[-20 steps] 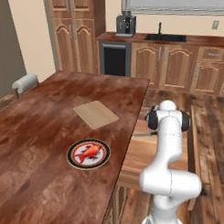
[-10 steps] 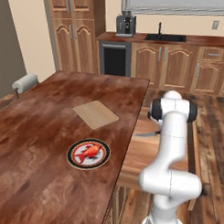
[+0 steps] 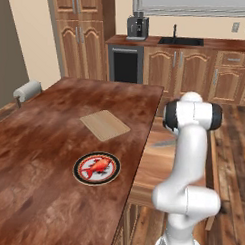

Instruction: Pick up the knife from the drawer and place it on the cutting board. Then place the meat from the plate to the cutting board.

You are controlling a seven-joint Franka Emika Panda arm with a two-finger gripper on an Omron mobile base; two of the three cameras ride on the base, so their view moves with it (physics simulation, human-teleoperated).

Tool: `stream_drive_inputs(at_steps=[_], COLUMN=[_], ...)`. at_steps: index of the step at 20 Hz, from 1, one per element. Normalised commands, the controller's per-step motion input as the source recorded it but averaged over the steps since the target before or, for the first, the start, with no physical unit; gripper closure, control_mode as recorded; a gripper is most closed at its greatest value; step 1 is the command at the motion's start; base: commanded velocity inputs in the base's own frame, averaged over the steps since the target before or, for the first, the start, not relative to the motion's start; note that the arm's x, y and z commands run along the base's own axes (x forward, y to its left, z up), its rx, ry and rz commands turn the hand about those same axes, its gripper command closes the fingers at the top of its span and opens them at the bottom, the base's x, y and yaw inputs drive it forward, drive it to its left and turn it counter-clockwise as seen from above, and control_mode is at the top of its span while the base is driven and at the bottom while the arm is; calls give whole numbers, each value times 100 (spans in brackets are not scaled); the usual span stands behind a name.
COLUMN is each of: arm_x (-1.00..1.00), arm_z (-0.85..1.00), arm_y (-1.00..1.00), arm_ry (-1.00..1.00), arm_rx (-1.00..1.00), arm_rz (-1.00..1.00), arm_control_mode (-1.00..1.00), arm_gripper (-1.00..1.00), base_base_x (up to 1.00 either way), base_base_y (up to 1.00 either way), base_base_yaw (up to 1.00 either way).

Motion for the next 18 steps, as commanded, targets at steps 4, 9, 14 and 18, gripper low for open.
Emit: stream_drive_inputs(at_steps=[4, 9, 14, 18], arm_x=[-12, -5, -4, -3], arm_z=[97, 99, 100, 94], arm_y=[7, 27, 36, 44], arm_ry=[0, 0, 0, 2], arm_rx=[-10, -9, -7, -4], arm_rz=[-3, 0, 0, 0], arm_control_mode=[-100, -100, -100, -100], arm_gripper=[100, 100, 100, 100], base_base_x=[0, 0, 0, 0], base_base_y=[0, 0, 0, 0], base_base_yaw=[0, 0, 0, 0])
